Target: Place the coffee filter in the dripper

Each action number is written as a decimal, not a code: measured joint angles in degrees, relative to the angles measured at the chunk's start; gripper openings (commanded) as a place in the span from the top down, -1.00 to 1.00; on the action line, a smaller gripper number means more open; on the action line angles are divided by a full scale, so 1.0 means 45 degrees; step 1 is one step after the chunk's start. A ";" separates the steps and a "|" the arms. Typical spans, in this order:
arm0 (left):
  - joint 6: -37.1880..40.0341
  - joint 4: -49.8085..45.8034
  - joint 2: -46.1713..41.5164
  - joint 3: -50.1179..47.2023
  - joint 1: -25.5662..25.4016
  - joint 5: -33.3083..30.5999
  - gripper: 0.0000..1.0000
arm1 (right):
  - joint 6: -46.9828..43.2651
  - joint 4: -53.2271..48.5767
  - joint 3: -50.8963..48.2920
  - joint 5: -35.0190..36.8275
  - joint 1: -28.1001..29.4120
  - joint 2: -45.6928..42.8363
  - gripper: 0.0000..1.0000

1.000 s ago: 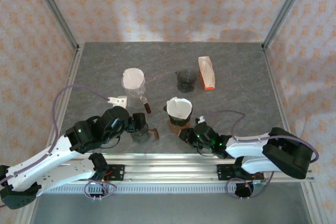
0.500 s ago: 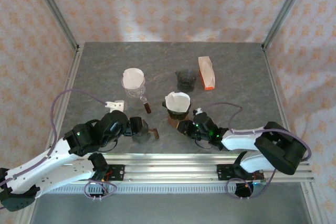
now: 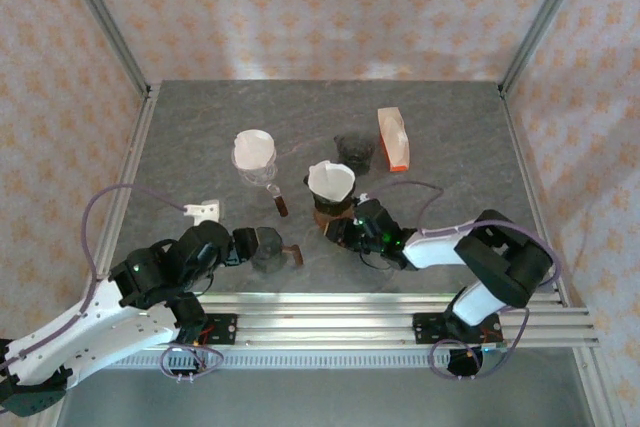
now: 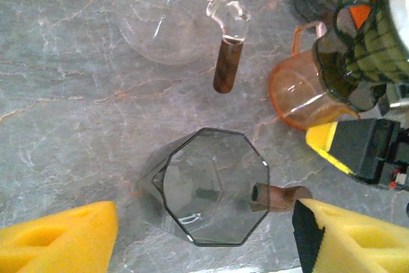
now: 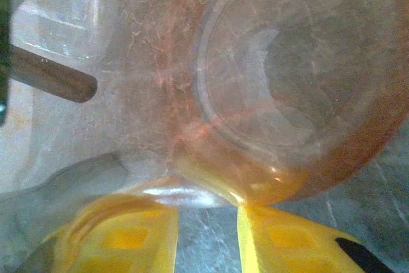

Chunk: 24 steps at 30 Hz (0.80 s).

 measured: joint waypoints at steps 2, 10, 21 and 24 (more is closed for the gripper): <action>-0.0073 -0.0034 -0.0024 -0.0160 -0.0005 -0.0005 -0.46 | -0.0121 0.0000 0.0287 -0.0146 -0.0126 0.0301 0.41; -0.0423 -0.0121 -0.0418 -0.0913 -0.0005 -0.0141 -0.45 | -0.0617 -0.0117 0.1715 -0.0690 -0.0534 0.1399 0.41; -0.0646 -0.0087 -0.0423 -0.1428 -0.0005 -0.0146 -0.45 | -0.0831 -0.0209 0.3609 -0.0986 -0.0816 0.3055 0.43; -0.0646 0.0015 -0.0418 -0.1671 -0.0005 -0.0141 -0.45 | -0.0884 -0.0340 0.4138 -0.1039 -0.0869 0.3449 0.42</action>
